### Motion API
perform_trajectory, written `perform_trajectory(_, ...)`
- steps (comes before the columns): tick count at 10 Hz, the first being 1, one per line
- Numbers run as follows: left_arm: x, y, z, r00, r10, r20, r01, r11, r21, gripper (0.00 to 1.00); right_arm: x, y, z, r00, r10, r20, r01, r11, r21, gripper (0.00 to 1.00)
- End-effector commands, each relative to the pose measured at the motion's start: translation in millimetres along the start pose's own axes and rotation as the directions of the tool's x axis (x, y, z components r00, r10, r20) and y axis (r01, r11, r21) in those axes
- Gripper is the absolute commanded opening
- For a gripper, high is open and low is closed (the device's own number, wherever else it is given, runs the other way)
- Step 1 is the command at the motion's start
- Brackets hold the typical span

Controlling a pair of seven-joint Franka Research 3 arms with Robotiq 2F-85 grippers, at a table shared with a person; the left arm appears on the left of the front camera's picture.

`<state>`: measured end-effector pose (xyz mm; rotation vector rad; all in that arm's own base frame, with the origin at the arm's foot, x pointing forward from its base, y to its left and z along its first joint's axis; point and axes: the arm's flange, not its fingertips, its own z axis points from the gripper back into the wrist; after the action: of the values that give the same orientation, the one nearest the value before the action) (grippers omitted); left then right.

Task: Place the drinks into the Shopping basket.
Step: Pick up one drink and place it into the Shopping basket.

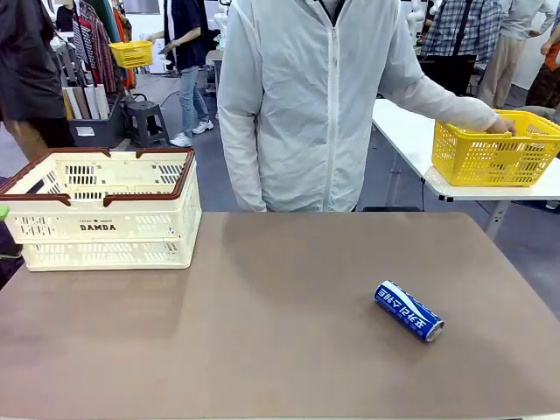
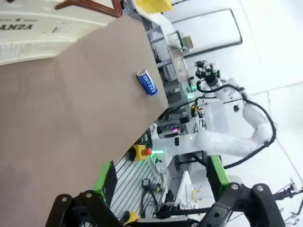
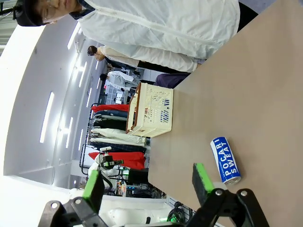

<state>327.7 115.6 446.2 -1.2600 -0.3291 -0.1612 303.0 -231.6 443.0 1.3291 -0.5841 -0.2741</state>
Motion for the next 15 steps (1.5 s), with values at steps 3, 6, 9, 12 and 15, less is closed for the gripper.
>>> perform_trajectory(3,12,-15,-2,0.997,-0.011,-0.076,0.014,0.999,0.035,1.00,0,3,0,1.000,0.008,0.001,-0.008,1.000,0.004,1.00)
perform_trajectory(6,12,-15,-2,0.997,-0.011,-0.076,0.014,0.999,0.035,1.00,0,3,0,1.000,0.008,0.001,-0.008,1.000,0.004,1.00)
perform_trajectory(9,12,-15,-2,0.997,-0.011,-0.076,0.014,0.999,0.035,1.00,0,0,0,1.000,0.000,0.000,0.000,1.000,0.000,1.00)
perform_trajectory(12,12,-15,-2,0.997,-0.011,-0.076,0.014,0.999,0.035,1.00,-15,59,-78,0.932,0.177,-0.315,-0.289,0.890,-0.352,1.00)
perform_trajectory(15,12,-15,-2,0.997,-0.011,-0.076,0.014,0.999,0.035,1.00,-43,64,-178,0.827,0.242,-0.508,-0.508,0.710,-0.488,1.00)
